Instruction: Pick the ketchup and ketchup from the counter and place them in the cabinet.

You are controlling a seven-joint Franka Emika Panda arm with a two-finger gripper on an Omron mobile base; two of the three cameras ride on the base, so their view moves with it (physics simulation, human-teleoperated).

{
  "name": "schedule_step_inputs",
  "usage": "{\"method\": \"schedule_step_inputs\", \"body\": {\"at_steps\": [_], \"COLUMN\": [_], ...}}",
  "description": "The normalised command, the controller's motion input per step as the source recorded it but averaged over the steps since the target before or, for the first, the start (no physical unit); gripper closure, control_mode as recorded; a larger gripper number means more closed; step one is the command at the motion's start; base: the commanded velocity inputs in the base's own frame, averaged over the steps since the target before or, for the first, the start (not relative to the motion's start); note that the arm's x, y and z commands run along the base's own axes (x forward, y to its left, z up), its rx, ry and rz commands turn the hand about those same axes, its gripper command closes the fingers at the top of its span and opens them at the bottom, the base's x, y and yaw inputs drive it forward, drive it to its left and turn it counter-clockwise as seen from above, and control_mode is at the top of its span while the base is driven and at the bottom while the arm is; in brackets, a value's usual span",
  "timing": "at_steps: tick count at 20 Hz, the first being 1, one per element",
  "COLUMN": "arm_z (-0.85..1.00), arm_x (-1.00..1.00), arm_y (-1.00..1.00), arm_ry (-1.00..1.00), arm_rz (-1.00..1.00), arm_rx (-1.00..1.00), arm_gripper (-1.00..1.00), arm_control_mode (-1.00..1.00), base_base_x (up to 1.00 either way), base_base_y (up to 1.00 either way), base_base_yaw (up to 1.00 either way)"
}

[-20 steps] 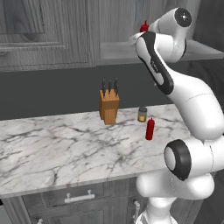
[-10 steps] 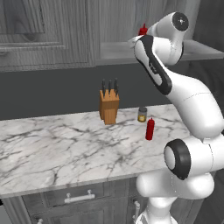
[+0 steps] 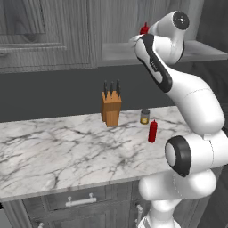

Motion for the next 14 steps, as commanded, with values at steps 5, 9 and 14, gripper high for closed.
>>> {"method": "schedule_step_inputs", "body": {"at_steps": [5,9,14], "arm_z": [-0.12,-0.15,-0.19], "arm_x": [0.29,0.29,0.31], "arm_y": [-0.04,-0.04,-0.03], "arm_ry": [0.0,0.0,0.0], "arm_rz": [0.0,0.0,0.0], "arm_rx": [0.0,0.0,0.0], "arm_gripper": [1.0,1.0,1.0], "arm_control_mode": [-1.0,-1.0,-1.0], "base_base_x": [0.0,0.0,0.0], "base_base_y": [0.0,0.0,0.0], "base_base_yaw": [0.0,0.0,0.0]}}
